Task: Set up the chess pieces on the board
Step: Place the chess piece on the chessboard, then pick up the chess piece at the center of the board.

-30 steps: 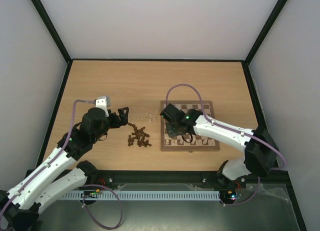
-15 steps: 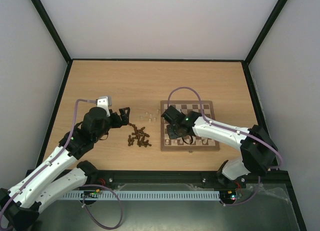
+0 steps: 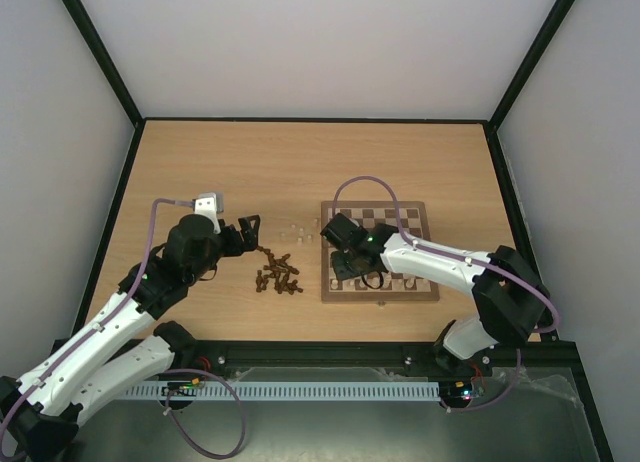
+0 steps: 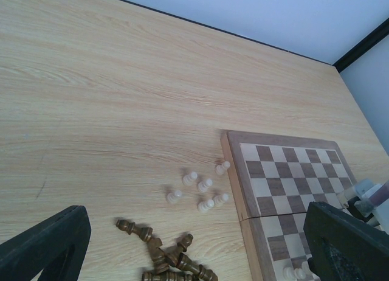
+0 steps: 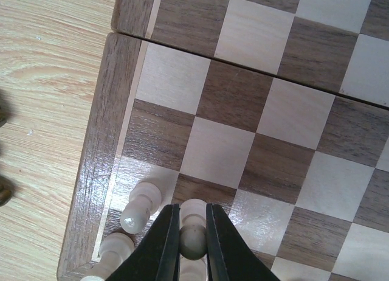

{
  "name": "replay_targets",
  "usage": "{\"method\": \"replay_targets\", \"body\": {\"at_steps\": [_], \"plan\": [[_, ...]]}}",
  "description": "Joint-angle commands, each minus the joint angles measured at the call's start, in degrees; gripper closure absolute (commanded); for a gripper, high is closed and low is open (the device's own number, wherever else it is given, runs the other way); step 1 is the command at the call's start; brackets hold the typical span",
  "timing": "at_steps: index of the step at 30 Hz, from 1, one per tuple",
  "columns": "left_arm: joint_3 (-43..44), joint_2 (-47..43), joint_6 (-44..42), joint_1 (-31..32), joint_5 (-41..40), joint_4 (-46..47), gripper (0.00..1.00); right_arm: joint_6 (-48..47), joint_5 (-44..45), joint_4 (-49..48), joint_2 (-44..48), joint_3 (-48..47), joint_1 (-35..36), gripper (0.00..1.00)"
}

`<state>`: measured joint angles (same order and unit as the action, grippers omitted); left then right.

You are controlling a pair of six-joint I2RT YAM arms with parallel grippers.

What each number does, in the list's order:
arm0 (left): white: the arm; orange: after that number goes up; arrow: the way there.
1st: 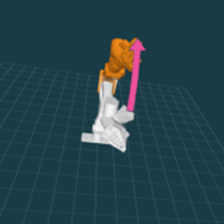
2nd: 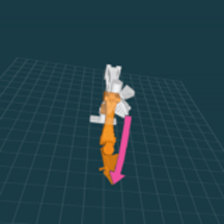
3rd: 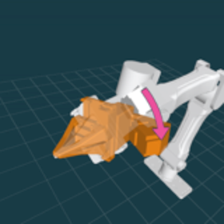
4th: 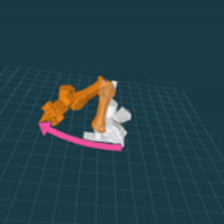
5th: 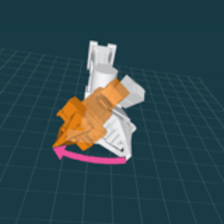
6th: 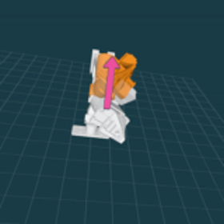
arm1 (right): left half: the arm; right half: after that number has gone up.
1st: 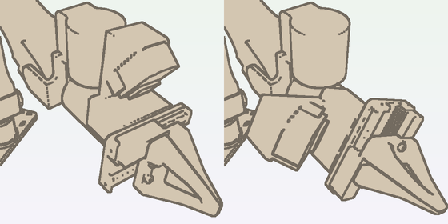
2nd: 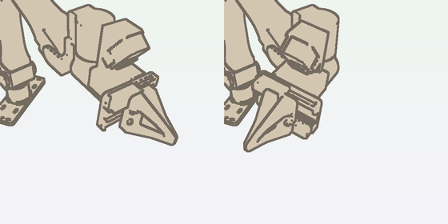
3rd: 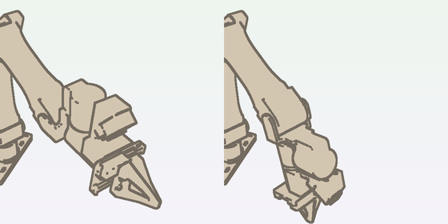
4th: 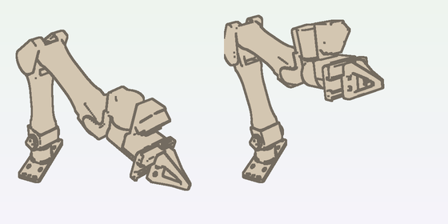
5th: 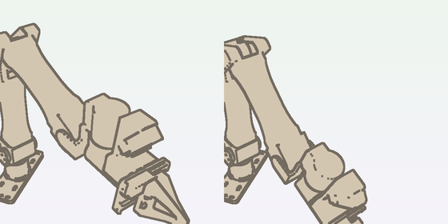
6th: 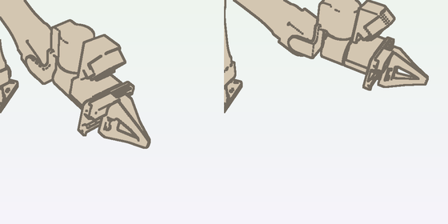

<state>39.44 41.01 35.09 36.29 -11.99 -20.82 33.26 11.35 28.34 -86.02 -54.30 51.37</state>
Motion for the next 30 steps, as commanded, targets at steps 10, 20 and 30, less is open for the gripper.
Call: {"method": "replay_targets", "body": {"at_steps": [10,20,30], "plan": [[-0.64,-0.09,-0.39,-0.35,-0.02,1.04,0.01,0.41,-0.09,1.45,-0.7,1.35,-0.17,0.72],[-0.28,-0.53,-0.46,-0.34,-0.32,0.85,0.01,-1.15,2.35,4.58,0.11,-5.06,-0.2,0.65],[-0.08,-2.03,-0.1,-0.31,-1.67,-0.11,0.01,-6.79,-2.03,3.57,-6.0,-17.76,-0.19,0.62]]}}
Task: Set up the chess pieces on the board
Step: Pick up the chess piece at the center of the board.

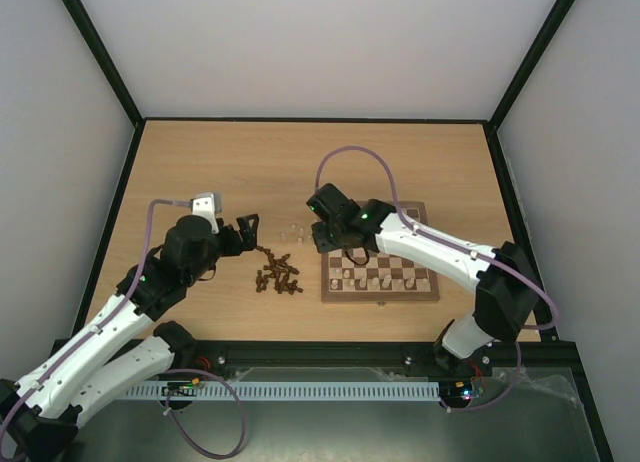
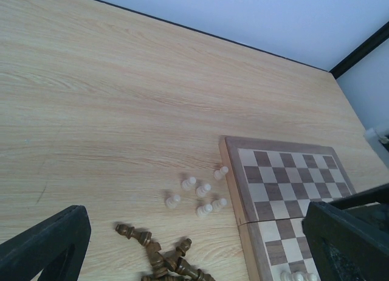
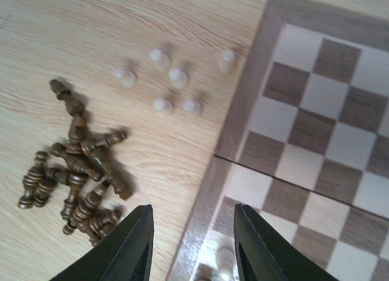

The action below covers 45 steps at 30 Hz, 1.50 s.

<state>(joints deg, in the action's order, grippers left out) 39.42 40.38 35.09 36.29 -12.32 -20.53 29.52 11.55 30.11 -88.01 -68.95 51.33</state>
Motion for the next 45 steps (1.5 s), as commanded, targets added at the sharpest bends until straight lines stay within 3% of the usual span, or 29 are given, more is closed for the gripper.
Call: {"method": "replay_targets", "body": {"at_steps": [1,19,45], "plan": [[-0.05,-1.67,-0.08,-0.34,-1.53,-0.51,0.01,-3.47,-2.78,1.24,-5.3,-3.99,-0.12,0.63],[-0.31,-5.93,-0.01,-0.35,-2.27,-2.68,0.0,-5.55,-0.42,1.39,-27.34,-19.32,-0.92,0.72],[-0.8,-5.57,-0.14,-0.3,-2.54,-2.19,0.01,-5.74,-0.42,-0.2,-28.1,-17.23,-2.64,0.73]]}}
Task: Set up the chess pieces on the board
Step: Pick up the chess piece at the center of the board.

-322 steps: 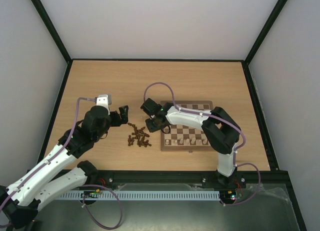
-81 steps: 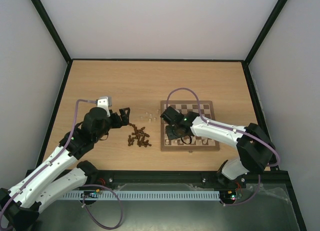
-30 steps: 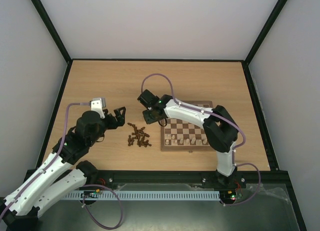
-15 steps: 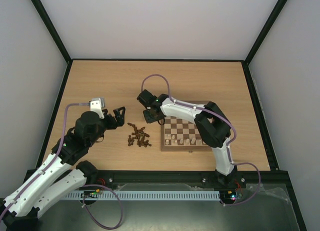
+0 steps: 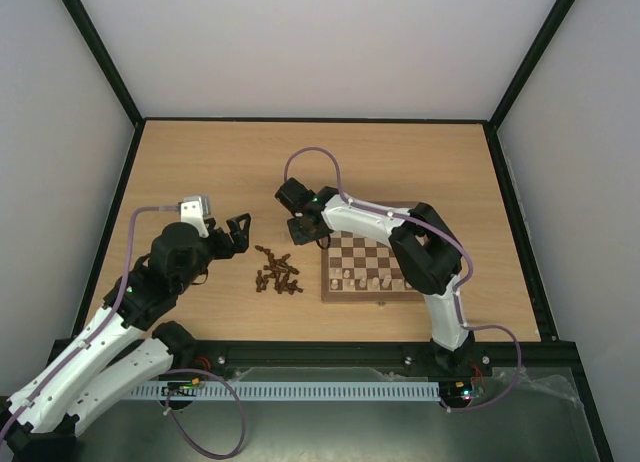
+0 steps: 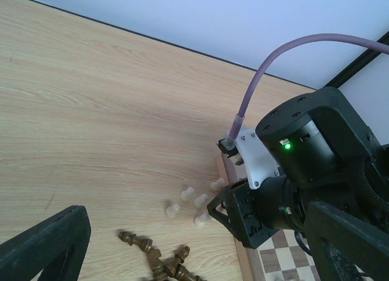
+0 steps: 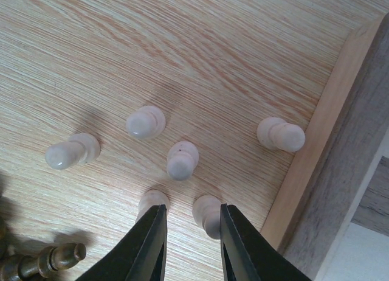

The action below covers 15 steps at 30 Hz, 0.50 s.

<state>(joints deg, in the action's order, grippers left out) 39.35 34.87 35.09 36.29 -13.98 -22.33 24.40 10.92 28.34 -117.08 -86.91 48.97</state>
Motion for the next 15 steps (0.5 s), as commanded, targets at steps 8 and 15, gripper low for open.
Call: {"method": "replay_targets", "body": {"at_steps": [8,15], "plan": [[-0.69,0.06,-0.11,-0.35,-0.79,-0.37,0.01,-0.51,0.02,1.18,2.63,1.61,-0.3,0.73],[-0.75,0.13,-0.15,-0.34,-0.79,-0.33,0.01,-0.56,0.25,0.77,4.05,2.5,-0.28,0.75]]}}
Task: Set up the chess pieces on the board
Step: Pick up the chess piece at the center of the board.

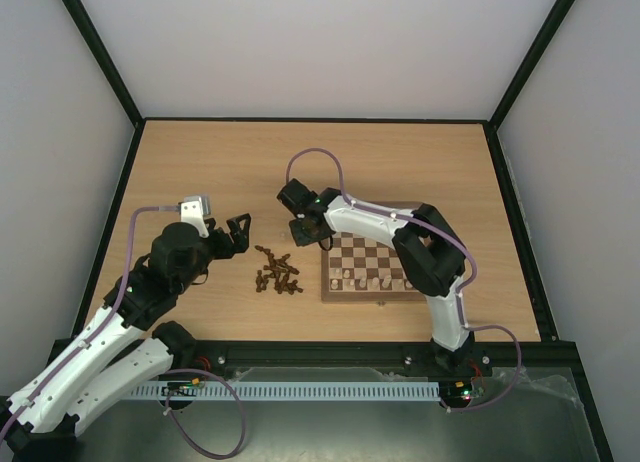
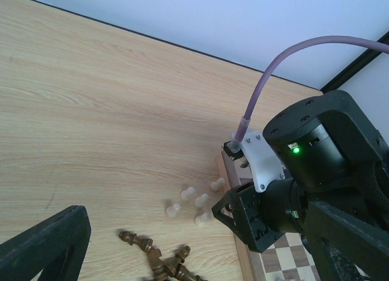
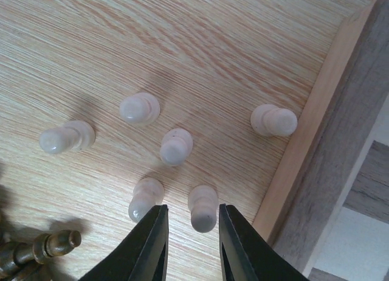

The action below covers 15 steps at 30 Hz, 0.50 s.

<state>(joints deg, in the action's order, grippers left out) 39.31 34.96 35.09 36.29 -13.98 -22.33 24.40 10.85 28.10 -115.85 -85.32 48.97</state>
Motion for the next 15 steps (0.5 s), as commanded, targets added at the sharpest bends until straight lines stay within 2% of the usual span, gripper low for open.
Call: {"method": "replay_targets", "body": {"at_steps": [1,15], "plan": [[-0.72,0.08,-0.12,-0.33,-0.79,-0.31,0.01,-0.68,0.45,1.24,2.63,0.61,-0.3,0.75],[-0.76,-0.07,-0.11,-0.35,-0.62,-0.36,0.01,-0.58,1.14,1.51,-1.55,0.11,-0.36,0.79]]}}
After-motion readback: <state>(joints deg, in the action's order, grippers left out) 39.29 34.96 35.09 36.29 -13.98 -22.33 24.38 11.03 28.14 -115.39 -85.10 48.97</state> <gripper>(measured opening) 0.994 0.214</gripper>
